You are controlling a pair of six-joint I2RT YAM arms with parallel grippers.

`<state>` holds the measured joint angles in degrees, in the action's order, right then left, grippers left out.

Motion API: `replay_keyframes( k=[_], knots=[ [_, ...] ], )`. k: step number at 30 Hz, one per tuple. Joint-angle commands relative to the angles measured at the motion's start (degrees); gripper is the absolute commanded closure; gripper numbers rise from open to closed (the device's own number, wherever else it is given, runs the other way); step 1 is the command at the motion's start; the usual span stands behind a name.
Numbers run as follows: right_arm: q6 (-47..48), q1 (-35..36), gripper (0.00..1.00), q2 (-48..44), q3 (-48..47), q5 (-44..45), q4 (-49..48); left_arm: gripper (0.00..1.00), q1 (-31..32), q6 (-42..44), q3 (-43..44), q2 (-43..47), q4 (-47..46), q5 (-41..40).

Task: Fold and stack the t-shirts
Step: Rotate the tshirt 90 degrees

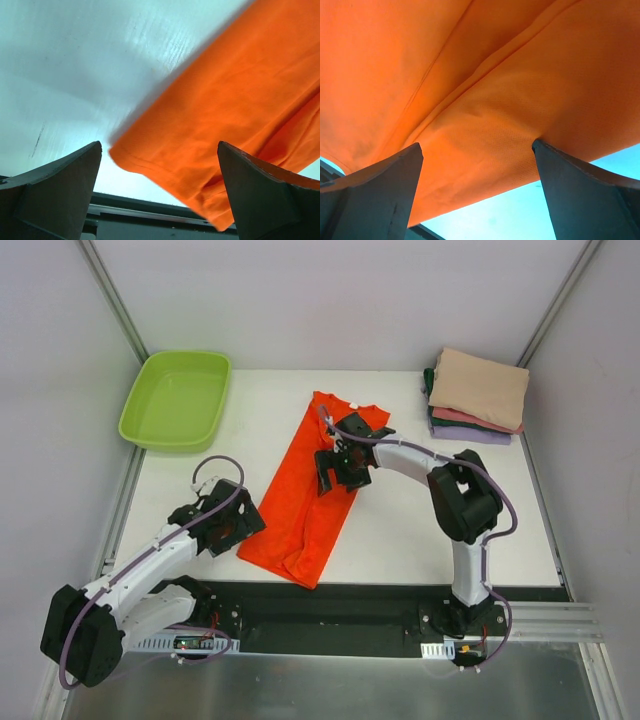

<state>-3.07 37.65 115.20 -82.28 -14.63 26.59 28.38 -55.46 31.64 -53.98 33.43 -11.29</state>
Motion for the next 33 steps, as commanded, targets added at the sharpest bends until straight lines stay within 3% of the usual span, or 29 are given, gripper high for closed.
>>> replay_keyframes(
  k=[1,5,9,14,19,22,25,29,33],
  knots=[
    [2.63,-6.08,0.04,4.15,-1.82,-0.56,0.74,0.01,-0.70,4.92,1.76,-0.52,-0.99,4.51],
    [5.79,-10.48,0.04,6.09,-6.48,-2.42,2.23,0.01,-0.69,8.08,1.67,-1.92,-3.81,9.25],
    [10.70,-12.51,0.04,5.75,-13.06,-0.93,7.67,0.01,-0.61,10.72,-0.43,-4.20,-10.56,18.99],
    [16.07,-11.64,0.04,-2.85,-13.01,-2.68,9.19,0.01,-0.61,12.31,-0.96,-8.59,-15.84,25.43],
    [14.34,-9.61,0.04,-18.57,5.06,-1.89,-1.41,0.11,0.27,11.96,-1.40,-12.02,-22.26,32.81],
    [9.07,-9.52,0.04,-30.43,20.70,-1.72,-11.01,0.17,2.46,11.61,-1.14,-13.78,-23.58,33.09],
    [4.49,-9.35,0.04,-38.88,31.27,-1.71,-12.88,0.21,4.22,11.95,-0.97,-16.24,-24.29,32.38],
    [0.09,-6.46,0.04,-45.49,42.70,-4.00,-14.37,0.41,4.66,12.31,0.53,-21.77,-24.29,31.86],
    [-1.67,-2.41,0.04,-49.79,47.20,-3.92,-13.32,0.57,5.02,11.78,1.23,-25.12,-24.47,31.07]
  ],
)
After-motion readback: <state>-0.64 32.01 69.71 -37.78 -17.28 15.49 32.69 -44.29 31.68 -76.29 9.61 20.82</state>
